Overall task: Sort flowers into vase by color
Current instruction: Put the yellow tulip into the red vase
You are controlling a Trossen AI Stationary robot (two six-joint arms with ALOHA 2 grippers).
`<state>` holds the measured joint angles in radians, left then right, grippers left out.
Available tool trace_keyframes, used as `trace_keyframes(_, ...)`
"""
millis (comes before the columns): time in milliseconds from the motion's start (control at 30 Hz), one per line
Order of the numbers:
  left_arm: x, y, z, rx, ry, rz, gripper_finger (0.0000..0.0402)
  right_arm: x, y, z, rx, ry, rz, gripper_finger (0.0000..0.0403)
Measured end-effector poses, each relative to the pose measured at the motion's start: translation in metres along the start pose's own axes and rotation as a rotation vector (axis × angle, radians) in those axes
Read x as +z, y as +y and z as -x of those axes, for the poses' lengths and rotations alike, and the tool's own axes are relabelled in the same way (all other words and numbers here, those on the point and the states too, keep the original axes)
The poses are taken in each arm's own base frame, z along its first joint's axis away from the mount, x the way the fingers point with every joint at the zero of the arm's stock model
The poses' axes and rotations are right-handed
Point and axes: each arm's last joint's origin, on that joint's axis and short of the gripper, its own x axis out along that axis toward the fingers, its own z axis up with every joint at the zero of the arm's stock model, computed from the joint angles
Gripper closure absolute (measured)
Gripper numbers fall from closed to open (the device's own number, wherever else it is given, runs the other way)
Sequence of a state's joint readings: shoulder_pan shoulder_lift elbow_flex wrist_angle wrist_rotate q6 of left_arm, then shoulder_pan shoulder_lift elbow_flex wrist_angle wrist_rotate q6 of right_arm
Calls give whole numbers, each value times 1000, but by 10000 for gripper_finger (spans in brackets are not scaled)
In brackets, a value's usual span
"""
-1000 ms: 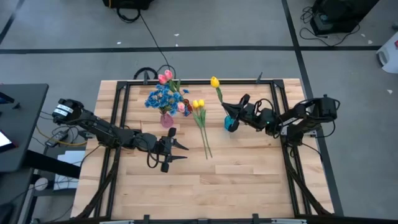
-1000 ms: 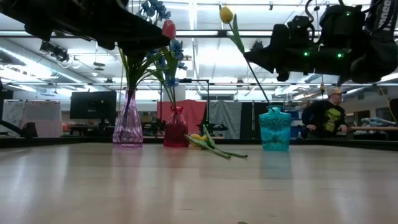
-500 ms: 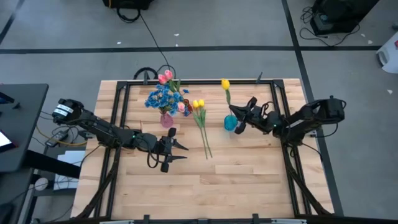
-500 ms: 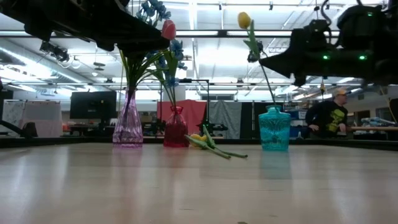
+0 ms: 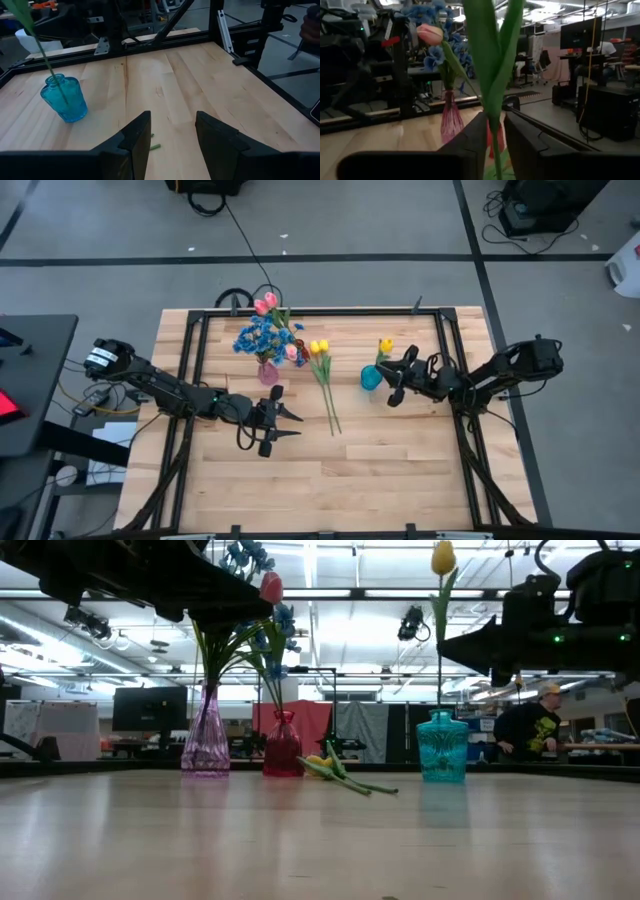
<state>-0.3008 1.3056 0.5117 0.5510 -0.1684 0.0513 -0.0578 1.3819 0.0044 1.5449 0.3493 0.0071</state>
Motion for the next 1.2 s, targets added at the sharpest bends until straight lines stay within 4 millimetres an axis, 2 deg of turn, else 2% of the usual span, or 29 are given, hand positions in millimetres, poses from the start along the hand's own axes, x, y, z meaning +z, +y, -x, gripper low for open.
trace_keyframes(267,0,0,0,0,-4,1,238,-7,0,1,-40,72,-54,277)
trace_keyframes(867,0,0,0,0,-5,-1,238,-17,-1,1,-63,170,-210,278)
trace_keyframes(1200,0,0,0,1,-4,-5,238,-20,8,-24,-90,298,-149,277)
